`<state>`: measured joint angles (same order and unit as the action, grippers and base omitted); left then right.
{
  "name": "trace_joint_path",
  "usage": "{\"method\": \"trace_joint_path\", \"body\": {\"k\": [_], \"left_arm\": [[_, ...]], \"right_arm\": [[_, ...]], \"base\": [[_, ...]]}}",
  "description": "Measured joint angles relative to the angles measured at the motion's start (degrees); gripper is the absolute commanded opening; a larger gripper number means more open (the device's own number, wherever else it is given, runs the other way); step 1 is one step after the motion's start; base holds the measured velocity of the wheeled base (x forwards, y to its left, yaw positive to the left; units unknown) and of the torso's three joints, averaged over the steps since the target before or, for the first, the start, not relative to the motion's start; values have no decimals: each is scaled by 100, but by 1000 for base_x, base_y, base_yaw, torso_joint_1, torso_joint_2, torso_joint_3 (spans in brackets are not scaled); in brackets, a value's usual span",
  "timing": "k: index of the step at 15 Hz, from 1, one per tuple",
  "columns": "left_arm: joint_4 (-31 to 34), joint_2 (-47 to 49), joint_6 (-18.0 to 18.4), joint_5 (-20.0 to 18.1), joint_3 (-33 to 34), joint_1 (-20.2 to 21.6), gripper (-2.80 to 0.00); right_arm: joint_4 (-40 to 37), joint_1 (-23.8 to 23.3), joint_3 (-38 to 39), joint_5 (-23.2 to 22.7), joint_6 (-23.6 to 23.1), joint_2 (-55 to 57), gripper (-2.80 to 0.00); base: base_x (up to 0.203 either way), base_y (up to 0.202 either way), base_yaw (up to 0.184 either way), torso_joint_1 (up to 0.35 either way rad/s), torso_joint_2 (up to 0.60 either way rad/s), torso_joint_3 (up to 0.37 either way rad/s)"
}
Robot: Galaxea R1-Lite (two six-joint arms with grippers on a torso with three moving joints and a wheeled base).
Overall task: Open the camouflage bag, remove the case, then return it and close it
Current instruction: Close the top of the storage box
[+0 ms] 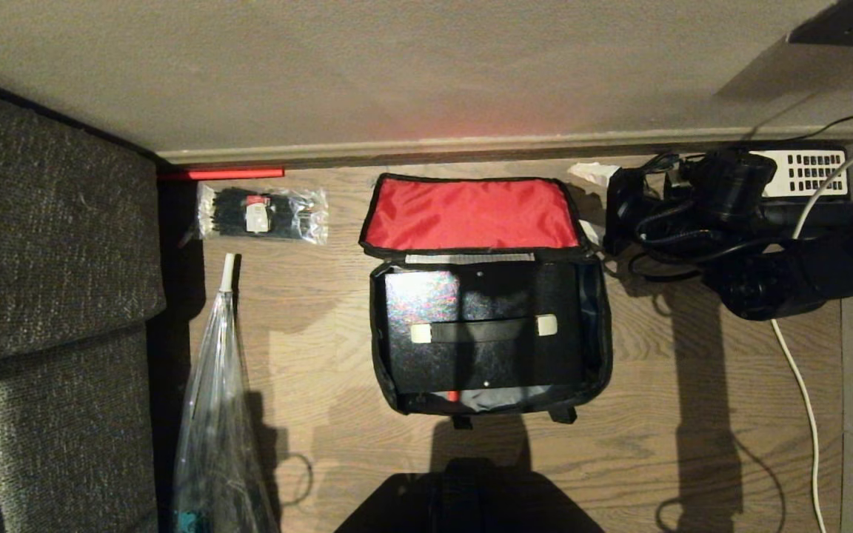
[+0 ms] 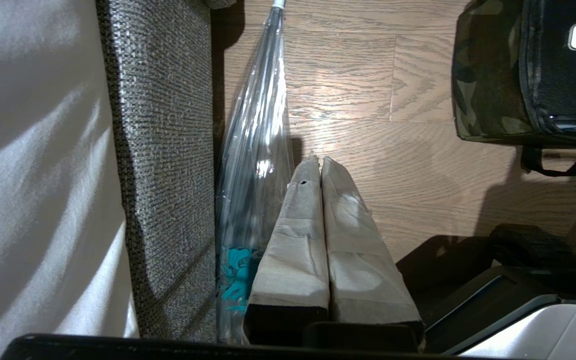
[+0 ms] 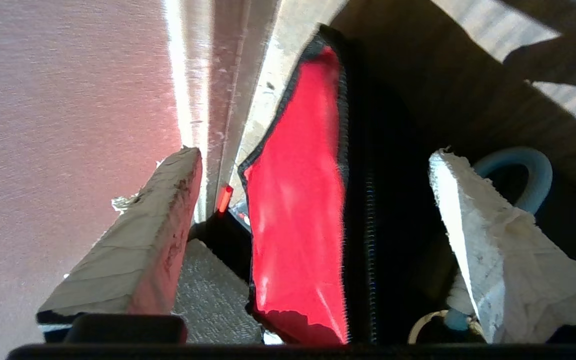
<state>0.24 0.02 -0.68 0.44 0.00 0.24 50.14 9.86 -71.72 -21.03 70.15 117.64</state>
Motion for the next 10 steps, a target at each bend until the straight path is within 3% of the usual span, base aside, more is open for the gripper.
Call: {"method": "trace_joint_path", "body": {"k": [3,4,10], "left_arm": [[0,0,0,-2,0,0,-280],[0,0,2,0,0,0,-280],[2,0,2,0,0,0,-280]], "right_arm": [[57,20,-80,36,151,104,0],[199,54,-85,73,285,134,-280],[627,83,-87,62,403,190,-280]], "base": [[0,0,0,0,0,0],[0,0,0,0,0,0],[0,0,0,0,0,0]]}}
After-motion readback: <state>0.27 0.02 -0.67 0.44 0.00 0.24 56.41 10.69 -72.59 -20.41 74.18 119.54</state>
